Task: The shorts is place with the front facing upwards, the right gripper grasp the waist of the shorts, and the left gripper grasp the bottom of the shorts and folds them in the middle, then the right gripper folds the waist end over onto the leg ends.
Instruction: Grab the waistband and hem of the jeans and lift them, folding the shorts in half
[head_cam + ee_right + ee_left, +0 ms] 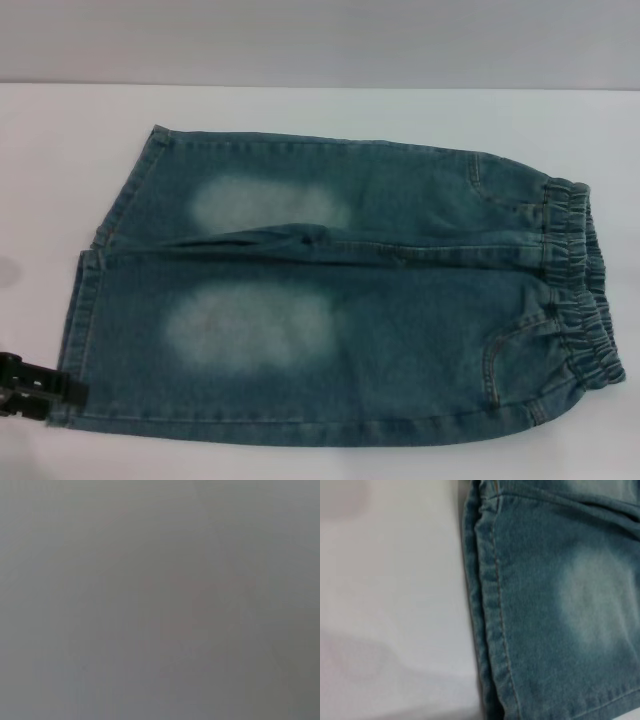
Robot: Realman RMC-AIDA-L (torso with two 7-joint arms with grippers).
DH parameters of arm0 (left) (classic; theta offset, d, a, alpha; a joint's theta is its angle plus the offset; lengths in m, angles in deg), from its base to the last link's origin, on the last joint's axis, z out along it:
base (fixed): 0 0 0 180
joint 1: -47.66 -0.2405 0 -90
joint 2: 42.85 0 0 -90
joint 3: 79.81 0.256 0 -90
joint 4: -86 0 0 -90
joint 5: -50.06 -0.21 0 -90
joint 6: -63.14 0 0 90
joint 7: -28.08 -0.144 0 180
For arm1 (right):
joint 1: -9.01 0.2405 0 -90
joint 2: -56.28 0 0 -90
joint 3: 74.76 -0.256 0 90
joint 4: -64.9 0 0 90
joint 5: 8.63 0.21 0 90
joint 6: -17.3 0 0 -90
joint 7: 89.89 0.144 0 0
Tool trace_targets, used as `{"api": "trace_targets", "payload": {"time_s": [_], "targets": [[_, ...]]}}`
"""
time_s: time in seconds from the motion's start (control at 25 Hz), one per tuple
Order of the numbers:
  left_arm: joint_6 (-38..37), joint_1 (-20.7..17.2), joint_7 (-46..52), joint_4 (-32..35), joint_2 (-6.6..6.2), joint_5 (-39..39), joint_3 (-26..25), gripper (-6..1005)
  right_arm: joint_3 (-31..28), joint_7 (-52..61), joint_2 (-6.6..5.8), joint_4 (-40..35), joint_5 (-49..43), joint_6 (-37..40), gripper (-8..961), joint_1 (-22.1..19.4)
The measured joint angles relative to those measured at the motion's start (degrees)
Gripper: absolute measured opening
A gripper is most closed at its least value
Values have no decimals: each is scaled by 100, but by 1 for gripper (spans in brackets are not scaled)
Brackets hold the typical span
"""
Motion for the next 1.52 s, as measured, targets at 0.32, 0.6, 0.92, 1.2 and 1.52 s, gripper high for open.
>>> {"api": "trace_targets", "payload": {"time_s": [0.32, 0.6, 0.92, 1.2, 1.52], "targets": [[17, -5, 3, -24, 22, 0, 24, 827, 0, 6, 2, 0, 0, 2, 756, -10], [17, -5, 14, -32, 69, 31, 21, 821, 0, 9, 2, 0, 0, 2, 756, -13], [-44, 136, -2, -29, 201, 43, 5, 813, 0, 19, -7, 0, 0, 2, 756, -18], [-58, 205, -22, -31, 211, 60, -27, 807, 0, 22, -8, 0, 0, 2, 756, -27], [-75, 233, 16, -6, 192, 75, -20, 799, 49, 23, -8, 0, 0, -67, 756, -30]]}}
